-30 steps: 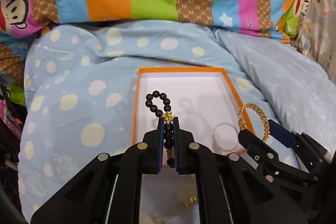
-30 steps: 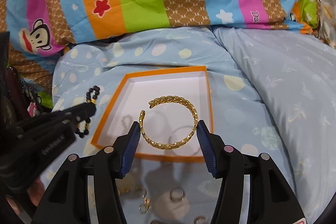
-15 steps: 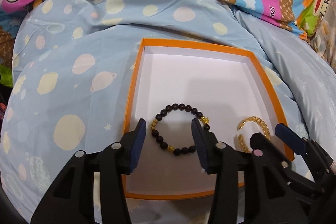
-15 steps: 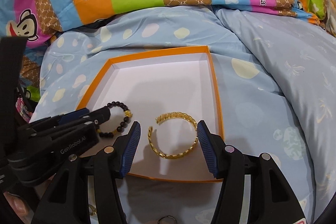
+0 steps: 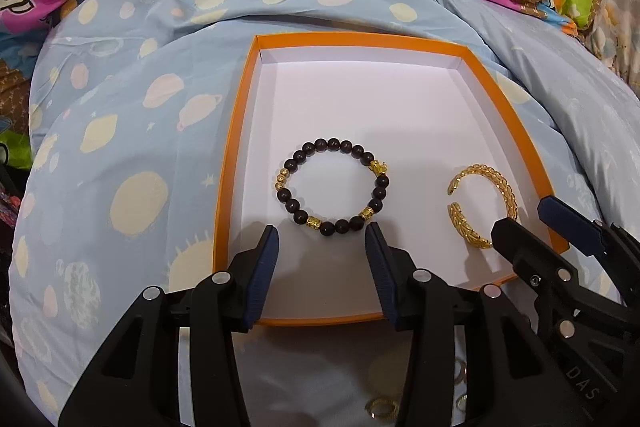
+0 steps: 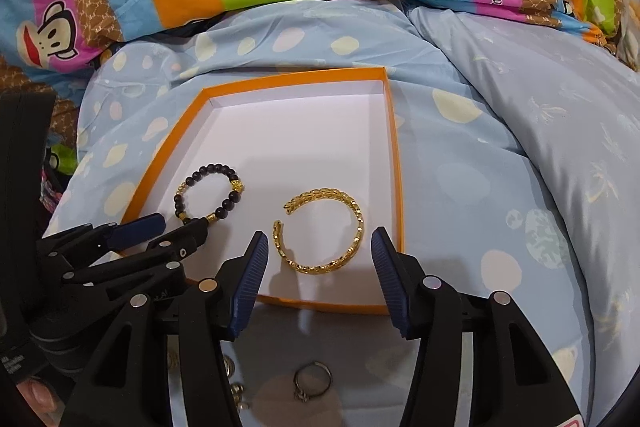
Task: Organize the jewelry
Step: 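Open both tools to release the bracelets in the box and withdraw, then grasp the silver watch beside the box with the right tool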
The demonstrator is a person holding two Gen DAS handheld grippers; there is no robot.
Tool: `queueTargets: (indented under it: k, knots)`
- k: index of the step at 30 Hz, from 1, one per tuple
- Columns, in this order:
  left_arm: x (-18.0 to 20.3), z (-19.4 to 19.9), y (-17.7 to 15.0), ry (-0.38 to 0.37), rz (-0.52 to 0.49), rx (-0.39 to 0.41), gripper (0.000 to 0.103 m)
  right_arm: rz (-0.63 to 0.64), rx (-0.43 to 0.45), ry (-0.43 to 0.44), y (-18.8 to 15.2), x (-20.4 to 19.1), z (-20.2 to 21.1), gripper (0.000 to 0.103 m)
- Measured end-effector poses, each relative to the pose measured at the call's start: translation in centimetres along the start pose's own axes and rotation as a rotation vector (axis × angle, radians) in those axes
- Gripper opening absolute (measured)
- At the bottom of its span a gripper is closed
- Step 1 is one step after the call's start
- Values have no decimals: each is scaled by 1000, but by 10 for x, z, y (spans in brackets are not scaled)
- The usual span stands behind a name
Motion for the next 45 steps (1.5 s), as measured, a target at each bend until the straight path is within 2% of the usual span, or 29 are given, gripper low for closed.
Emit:
queueTargets:
  k: [12, 22, 26, 29, 30, 33, 35, 40, 45]
  knots:
    - [-1, 39, -35, -11, -6, 22, 43, 41, 8, 13, -36, -17, 44, 52]
    - [-1, 62, -55, -16, 8, 20, 43, -17, -23, 42, -51, -22, 64, 51]
    - [-6, 72, -59, -57, 55, 30, 43, -93, 30, 58, -49, -10, 90, 48]
    - [-19, 96, -57, -117, 162, 79, 56, -95, 84, 27, -52, 5, 120, 48]
    - [-22, 103, -56, -121, 178, 93, 67, -91, 91, 19, -56, 10, 128, 48]
    - [-37, 132, -61, -108, 207, 158, 80, -68, 74, -6, -76, 25, 143, 48]
    - [-47, 142, -70, -62, 209, 161, 81, -43, 55, -24, -91, 29, 145, 48]
    - [-68, 143, -114, 45, 200, 94, 81, -22, 32, -12, -106, 23, 142, 48]
    - [-73, 147, -139, 36, 223, 77, 81, -2, 38, 19, -96, 10, 130, 42]
Point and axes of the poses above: each gripper's, at about its wrist camera, not at the fingertips, and z roughly against the way its jaws point, x to its right, y to its top, the point moved 4 cm from there along -z, roughly the way its jaws point, and after that the axes turned 13 degrees about x, right-handed, at the moved point
